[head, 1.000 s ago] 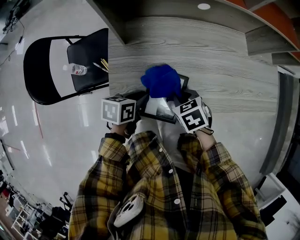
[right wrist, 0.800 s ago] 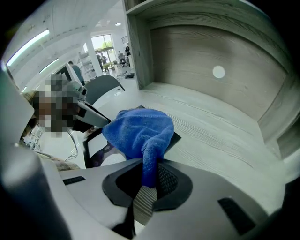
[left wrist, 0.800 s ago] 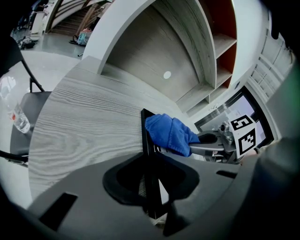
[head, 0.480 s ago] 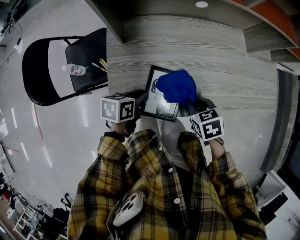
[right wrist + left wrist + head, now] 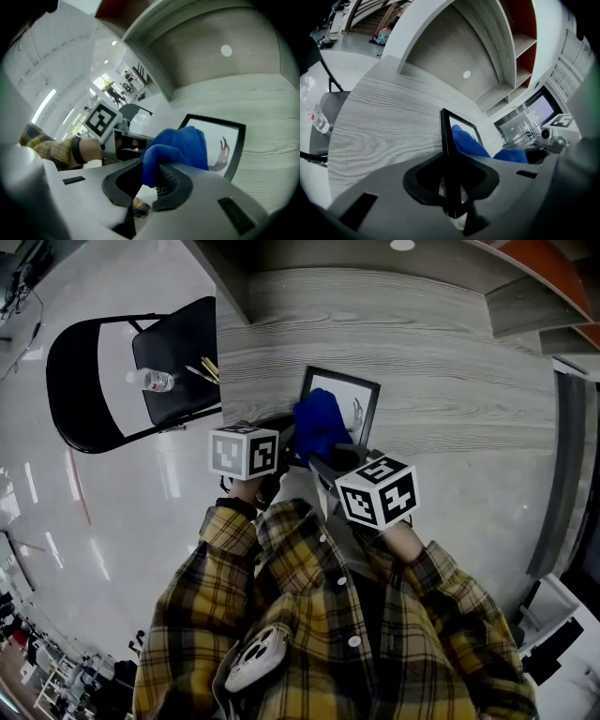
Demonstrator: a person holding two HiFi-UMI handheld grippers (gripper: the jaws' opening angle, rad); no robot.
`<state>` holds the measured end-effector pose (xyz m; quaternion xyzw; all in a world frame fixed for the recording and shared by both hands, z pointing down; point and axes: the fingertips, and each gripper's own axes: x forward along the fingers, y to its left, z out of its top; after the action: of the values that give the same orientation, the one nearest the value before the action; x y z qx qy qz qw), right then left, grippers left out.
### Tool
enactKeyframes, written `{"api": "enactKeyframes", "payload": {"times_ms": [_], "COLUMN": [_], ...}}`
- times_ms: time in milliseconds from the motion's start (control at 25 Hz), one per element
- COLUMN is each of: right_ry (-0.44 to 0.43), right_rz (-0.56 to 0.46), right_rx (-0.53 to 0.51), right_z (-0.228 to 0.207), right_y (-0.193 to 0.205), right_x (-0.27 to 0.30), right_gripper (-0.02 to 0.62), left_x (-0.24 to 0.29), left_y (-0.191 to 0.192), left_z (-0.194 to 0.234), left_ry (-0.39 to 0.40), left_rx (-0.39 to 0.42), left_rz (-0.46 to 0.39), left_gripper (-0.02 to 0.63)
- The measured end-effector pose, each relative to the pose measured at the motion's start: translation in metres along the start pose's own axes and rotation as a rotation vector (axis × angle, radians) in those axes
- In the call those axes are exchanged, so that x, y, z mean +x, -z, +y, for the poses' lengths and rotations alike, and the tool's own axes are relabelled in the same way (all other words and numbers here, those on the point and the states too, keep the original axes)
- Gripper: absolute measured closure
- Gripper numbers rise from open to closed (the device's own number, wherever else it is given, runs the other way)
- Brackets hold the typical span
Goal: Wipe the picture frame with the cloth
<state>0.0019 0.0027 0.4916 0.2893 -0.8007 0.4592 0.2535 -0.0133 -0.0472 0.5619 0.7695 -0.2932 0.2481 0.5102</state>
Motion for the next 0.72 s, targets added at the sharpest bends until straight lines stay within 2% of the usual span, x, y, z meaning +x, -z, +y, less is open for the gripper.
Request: {"api": "enactKeyframes", "payload": {"times_ms": [120,320,720], "right_ry": [0.059,0.112,0.187], "right_rz": [0.086,0.134,0.117], "right_rx": [-0.044,-0.094,0.020], "right_z": [-0.009,-0.012,-0.049], "right_y": [0.021,0.030,0.053], "right_x": [0.028,0.042,0.008], "right_gripper": [0.554,0.554,0.554], "left_x": [0.000,0.001,0.000], "left_y": [0.000,0.001,0.001], "left_z": [-0.001,-0.001,0.000], "left_ry": [0.002,-0.004,0.004], "left_rx": [0.006,0.033,0.023], "left_rz": [0.002,0.002,0.012], "left_gripper": [0.532,0.532,0.532]}}
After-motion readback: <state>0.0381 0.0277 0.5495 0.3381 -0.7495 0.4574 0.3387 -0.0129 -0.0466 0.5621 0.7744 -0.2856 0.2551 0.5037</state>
